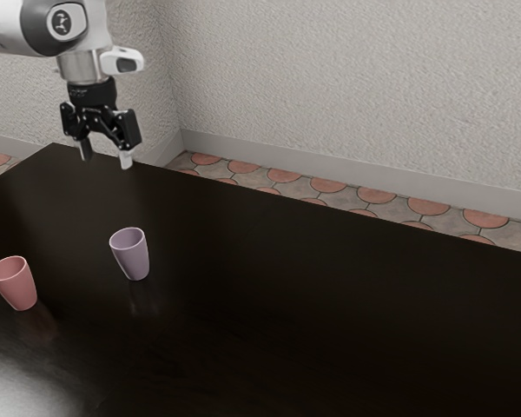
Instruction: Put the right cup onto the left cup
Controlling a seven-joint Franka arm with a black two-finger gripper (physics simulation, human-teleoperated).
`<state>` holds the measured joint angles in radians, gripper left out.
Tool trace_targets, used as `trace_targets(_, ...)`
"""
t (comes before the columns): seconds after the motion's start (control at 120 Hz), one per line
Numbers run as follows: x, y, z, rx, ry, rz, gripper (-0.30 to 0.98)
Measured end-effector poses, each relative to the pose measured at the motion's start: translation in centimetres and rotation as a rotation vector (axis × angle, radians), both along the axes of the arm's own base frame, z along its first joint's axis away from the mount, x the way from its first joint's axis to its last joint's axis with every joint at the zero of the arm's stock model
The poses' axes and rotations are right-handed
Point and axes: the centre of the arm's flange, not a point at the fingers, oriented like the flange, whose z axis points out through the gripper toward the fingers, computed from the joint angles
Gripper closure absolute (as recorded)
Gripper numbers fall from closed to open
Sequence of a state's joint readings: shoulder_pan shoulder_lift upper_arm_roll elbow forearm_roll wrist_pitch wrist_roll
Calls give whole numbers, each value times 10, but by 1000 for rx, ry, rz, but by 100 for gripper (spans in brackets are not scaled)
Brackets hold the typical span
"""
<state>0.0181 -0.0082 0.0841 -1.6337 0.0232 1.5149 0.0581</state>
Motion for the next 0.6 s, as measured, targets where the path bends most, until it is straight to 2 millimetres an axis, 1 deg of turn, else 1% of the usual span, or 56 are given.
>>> trace_targets(0.25, 4, 25, -4, 5, -36, 34, 0)
trace_targets(0.525, 4, 49, -41, 1, -21, 72, 0)
trace_targets(0.6, 7, 55, -57, -3, -8, 81, 0)
